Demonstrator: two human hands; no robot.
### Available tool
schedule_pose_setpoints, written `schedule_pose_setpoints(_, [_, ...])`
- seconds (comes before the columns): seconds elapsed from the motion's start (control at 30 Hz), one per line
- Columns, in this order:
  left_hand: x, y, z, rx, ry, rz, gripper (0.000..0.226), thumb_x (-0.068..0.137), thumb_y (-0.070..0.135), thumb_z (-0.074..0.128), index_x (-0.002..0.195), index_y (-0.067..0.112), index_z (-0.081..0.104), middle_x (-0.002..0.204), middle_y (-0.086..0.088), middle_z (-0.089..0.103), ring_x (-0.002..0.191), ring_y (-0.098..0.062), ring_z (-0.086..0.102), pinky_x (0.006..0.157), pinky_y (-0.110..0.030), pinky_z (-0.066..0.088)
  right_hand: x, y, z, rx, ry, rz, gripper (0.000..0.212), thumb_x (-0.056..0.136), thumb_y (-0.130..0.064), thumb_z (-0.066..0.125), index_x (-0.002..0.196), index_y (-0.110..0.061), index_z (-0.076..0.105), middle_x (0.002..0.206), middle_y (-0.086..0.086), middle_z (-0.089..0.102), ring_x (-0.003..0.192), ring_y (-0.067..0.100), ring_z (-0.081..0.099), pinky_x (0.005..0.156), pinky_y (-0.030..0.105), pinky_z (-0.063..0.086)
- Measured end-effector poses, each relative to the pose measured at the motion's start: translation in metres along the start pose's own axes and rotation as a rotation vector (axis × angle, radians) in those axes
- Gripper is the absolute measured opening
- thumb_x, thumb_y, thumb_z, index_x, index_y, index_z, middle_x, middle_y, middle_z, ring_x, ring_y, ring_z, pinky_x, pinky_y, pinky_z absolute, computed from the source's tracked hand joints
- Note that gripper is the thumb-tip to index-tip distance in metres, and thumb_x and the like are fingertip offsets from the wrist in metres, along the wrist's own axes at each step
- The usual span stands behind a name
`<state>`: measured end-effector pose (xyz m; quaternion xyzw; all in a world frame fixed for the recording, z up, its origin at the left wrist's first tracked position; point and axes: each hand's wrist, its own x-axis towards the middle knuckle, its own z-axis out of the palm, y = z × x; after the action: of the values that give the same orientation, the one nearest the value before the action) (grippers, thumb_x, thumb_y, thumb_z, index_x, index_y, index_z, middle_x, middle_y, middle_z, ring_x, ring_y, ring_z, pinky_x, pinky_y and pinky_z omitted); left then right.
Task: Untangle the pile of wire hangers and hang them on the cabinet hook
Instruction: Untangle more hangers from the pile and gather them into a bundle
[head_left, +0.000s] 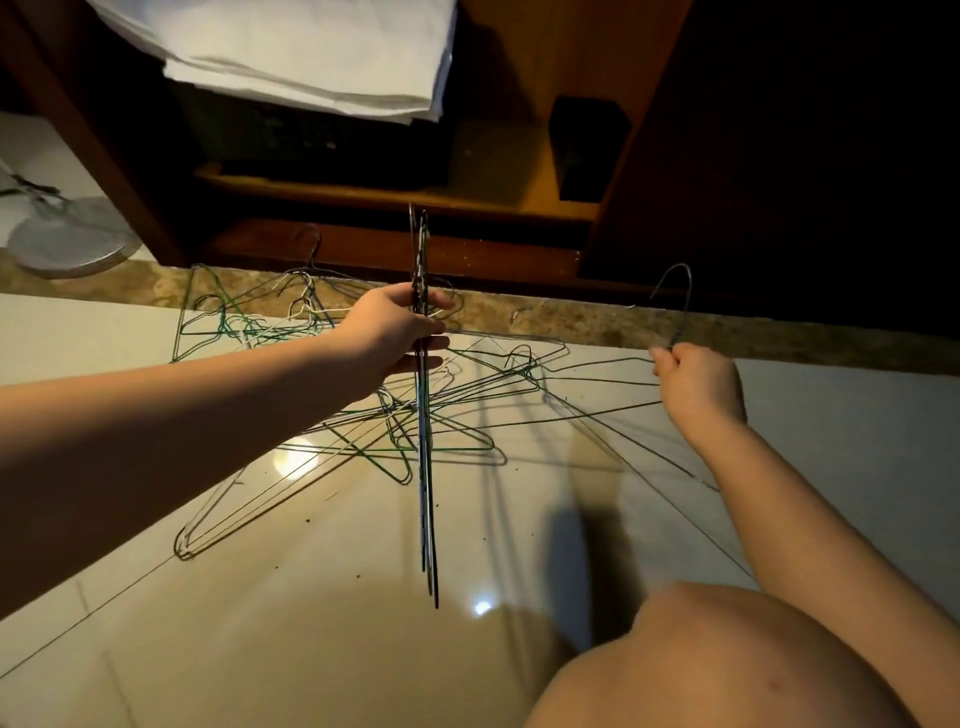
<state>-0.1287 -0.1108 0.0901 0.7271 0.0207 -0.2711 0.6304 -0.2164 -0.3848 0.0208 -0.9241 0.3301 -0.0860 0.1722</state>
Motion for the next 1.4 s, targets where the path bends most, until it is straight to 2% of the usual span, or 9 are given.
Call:
schedule_pose_setpoints(0.3, [0.019,-0.024,0.002,0.110,0.036,-0.005,0.018,0.093,0.005,0.049,0.086,0.018,0.060,0.082,-0.002,0.053,0.069,-0.012,0.053,0.059,-0.023,0.050,0.002,0.022,0.051,0.172,-0.146,0.020,0.032,0.097,-0.024,0.041,0.094,-0.002,0.064,0.091,0.020,0.064,0.087,0.036,0.059,0.072,0.033,0.044])
schedule_pose_setpoints(0.5, [0.046,-0.051,-0.002,0.252,0.139,0.057,0.017,0.093,0.014,0.052,0.105,0.019,0.062,0.081,0.005,0.053,0.068,-0.010,0.043,0.059,-0.024,0.037,0.007,0.026,0.086,0.314,-0.199,0.021,0.029,0.097,-0.019,0.042,0.097,-0.004,0.066,0.090,0.017,0.066,0.080,0.032,0.063,0.078,0.041,0.051])
schedule_pose_setpoints(0.7, [0.081,-0.086,0.012,0.273,0.271,0.011,0.021,0.093,0.014,0.052,0.109,0.019,0.064,0.071,0.003,0.051,0.057,-0.012,0.039,0.057,-0.028,0.038,0.002,0.037,0.084,0.338,0.030,-0.023,0.030,0.098,-0.019,0.041,0.091,-0.001,0.064,0.087,0.020,0.062,0.076,0.025,0.050,0.064,0.031,0.034])
schedule_pose_setpoints(0.87, [0.094,-0.103,0.023,0.319,0.322,0.054,0.024,0.092,0.015,0.053,0.111,0.021,0.066,0.073,0.001,0.055,0.055,-0.012,0.042,0.060,-0.025,0.039,-0.014,0.053,0.076,0.451,0.181,0.035,0.042,0.089,-0.028,0.035,0.092,0.003,0.064,0.090,0.021,0.065,0.080,0.025,0.054,0.071,0.031,0.040])
schedule_pose_setpoints(0.97, [0.094,-0.108,0.033,0.390,0.273,0.098,0.025,0.091,0.014,0.054,0.111,0.021,0.067,0.096,-0.007,0.069,0.075,-0.018,0.063,0.070,-0.027,0.051,-0.015,0.049,0.070,0.517,0.239,0.045,0.040,0.089,-0.025,0.036,0.091,0.003,0.065,0.091,0.021,0.067,0.081,0.019,0.052,0.074,0.031,0.039])
schedule_pose_setpoints(1.03, [0.094,-0.113,0.046,0.421,0.202,0.117,0.025,0.090,0.018,0.057,0.113,0.021,0.067,0.109,-0.007,0.069,0.097,-0.021,0.064,0.088,-0.032,0.050,-0.013,0.042,0.067,0.526,0.240,0.024,0.040,0.090,-0.025,0.037,0.090,0.003,0.065,0.091,0.019,0.068,0.081,0.019,0.052,0.074,0.031,0.039])
schedule_pose_setpoints(1.1, [0.093,-0.118,0.062,0.471,0.132,0.123,0.026,0.090,0.023,0.058,0.116,0.023,0.066,0.113,-0.005,0.068,0.103,-0.020,0.062,0.086,-0.026,0.048,-0.011,0.034,0.064,0.515,0.234,-0.005,0.036,0.091,-0.023,0.038,0.089,0.001,0.065,0.092,0.016,0.068,0.079,0.019,0.053,0.072,0.029,0.038])
schedule_pose_setpoints(1.27, [0.090,-0.130,0.089,0.536,-0.043,0.115,0.021,0.090,0.019,0.057,0.106,0.029,0.068,0.078,-0.004,0.066,0.051,-0.013,0.054,0.057,-0.024,0.044,-0.006,0.018,0.062,0.497,0.240,-0.062,0.038,0.090,-0.026,0.037,0.090,-0.002,0.066,0.090,0.014,0.068,0.078,0.021,0.053,0.070,0.030,0.038])
schedule_pose_setpoints(1.4, [0.093,-0.134,0.090,0.417,-0.048,0.078,0.031,0.088,0.001,0.050,0.094,0.027,0.066,0.077,-0.003,0.061,0.057,-0.017,0.049,0.059,-0.031,0.045,0.003,0.011,0.056,0.402,0.245,-0.143,0.035,0.092,-0.024,0.040,0.088,-0.001,0.065,0.085,0.017,0.065,0.080,0.031,0.057,0.066,0.030,0.035])
